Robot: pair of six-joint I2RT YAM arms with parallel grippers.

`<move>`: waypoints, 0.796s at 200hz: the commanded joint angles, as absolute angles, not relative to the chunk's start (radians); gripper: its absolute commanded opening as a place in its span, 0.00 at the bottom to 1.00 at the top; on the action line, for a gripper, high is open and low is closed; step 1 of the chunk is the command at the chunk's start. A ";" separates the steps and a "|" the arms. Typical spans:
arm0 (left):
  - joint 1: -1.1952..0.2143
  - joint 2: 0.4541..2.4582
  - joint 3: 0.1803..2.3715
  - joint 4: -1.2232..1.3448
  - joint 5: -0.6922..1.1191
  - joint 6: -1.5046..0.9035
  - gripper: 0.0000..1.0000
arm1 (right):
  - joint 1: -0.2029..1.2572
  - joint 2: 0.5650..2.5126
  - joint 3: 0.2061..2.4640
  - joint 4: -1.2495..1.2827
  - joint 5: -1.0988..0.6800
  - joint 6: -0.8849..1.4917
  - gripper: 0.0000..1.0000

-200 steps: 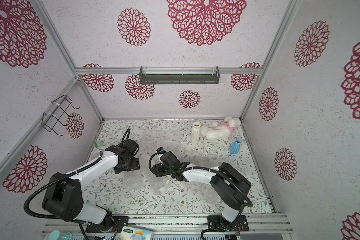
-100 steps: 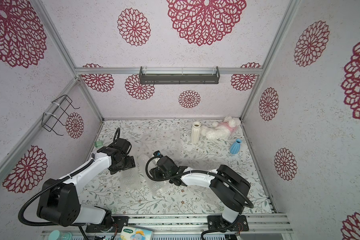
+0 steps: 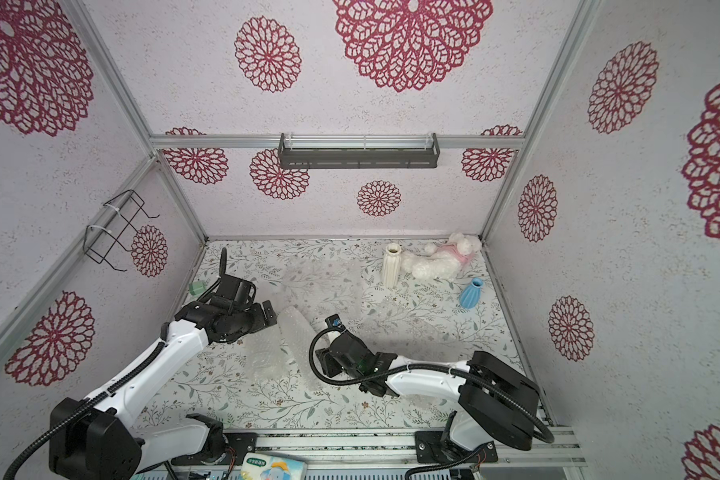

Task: Unwrap the vase from the bubble wrap
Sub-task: Adjust the bubble wrap at the center of the board.

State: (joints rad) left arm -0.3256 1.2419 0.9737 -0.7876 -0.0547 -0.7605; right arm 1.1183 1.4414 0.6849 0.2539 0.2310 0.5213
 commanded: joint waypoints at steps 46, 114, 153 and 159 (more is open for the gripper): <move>-0.427 1.231 0.999 -0.722 -0.037 -0.820 0.98 | 1.122 1.394 0.727 0.272 0.279 0.390 0.60; -0.454 1.230 0.923 -0.578 0.106 -0.920 0.98 | 1.088 1.450 0.785 0.165 0.175 0.247 0.61; -0.466 1.270 0.910 -0.559 0.102 -0.949 0.98 | 1.070 1.451 0.776 0.172 0.160 0.210 0.60; -0.466 1.282 0.910 -0.556 0.103 -0.952 0.98 | 1.059 1.453 0.776 0.172 0.149 0.216 0.60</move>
